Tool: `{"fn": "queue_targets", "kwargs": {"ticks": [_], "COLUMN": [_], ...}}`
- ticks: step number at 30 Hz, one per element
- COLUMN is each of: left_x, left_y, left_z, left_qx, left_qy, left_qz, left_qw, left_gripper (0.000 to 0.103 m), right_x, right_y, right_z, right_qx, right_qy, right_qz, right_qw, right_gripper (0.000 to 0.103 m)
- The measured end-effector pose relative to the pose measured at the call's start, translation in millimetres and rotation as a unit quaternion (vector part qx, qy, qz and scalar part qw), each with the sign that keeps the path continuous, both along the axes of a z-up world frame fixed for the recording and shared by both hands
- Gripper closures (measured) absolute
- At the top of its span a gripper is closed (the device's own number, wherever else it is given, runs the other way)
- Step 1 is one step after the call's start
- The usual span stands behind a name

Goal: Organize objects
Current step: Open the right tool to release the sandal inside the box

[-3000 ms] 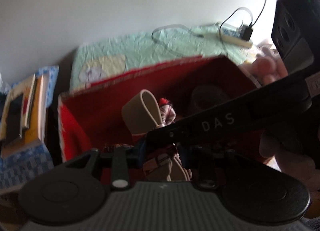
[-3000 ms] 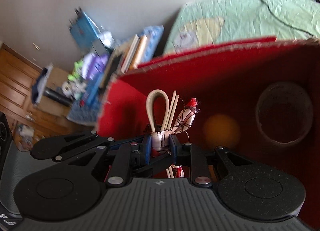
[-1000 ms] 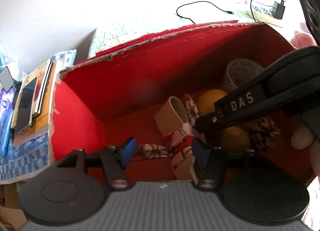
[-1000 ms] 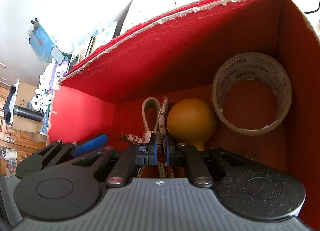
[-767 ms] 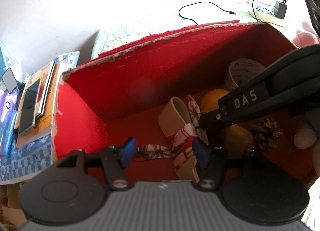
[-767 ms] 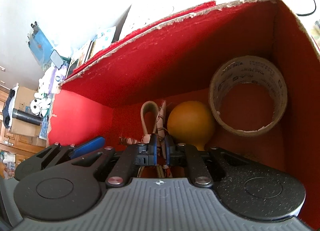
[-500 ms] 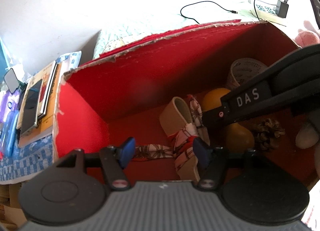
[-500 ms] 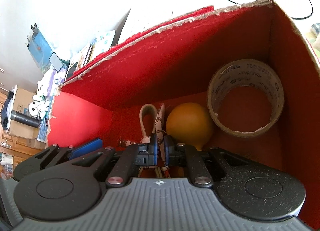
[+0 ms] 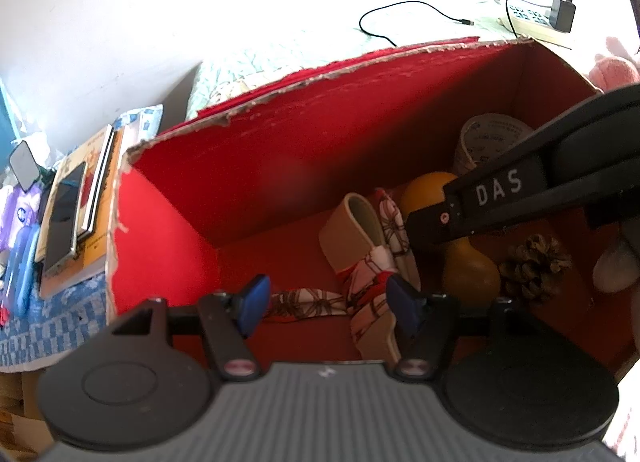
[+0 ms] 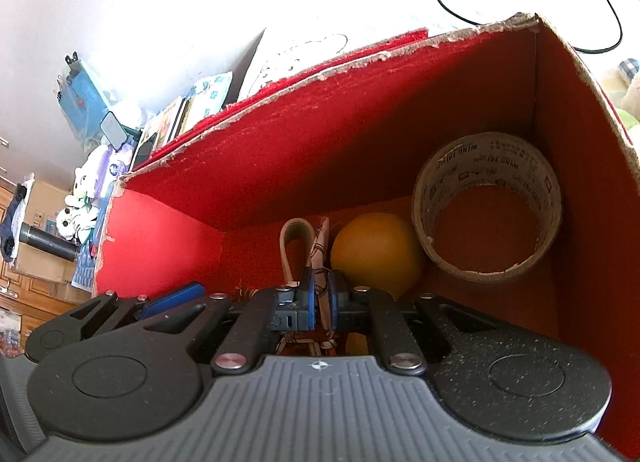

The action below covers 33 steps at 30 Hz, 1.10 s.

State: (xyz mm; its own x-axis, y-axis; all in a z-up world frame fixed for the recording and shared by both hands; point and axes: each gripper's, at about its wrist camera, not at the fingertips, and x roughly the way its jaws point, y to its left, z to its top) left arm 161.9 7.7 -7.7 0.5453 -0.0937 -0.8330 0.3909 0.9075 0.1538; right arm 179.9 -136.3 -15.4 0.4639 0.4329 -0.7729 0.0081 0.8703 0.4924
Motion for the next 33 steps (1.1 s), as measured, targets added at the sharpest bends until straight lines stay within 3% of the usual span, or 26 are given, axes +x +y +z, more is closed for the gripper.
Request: {"fn": "queue_targets", "kwargs": {"ticks": [14,33], "left_x": [0.4,2.1], "left_y": [1.0,1.2], "left_z": [-0.2,0.1], "left_qx": [-0.001,-0.001], "left_qy": [0.001,0.011], "left_qz": [0.001,-0.001], "left_qw": [1.0000,0.9999], "left_gripper": [0.033,0.029], "right_x": [1.5,3.8], "right_y": [-4.0,-6.3], "right_z": [-2.9,-5.7], "right_qx": [0.008,0.021], "right_qy": [0.005,0.017], "right_qz": [0.011,0.019], "right_qw": [1.000,0.999], "right_gripper": [0.094,0.086]}}
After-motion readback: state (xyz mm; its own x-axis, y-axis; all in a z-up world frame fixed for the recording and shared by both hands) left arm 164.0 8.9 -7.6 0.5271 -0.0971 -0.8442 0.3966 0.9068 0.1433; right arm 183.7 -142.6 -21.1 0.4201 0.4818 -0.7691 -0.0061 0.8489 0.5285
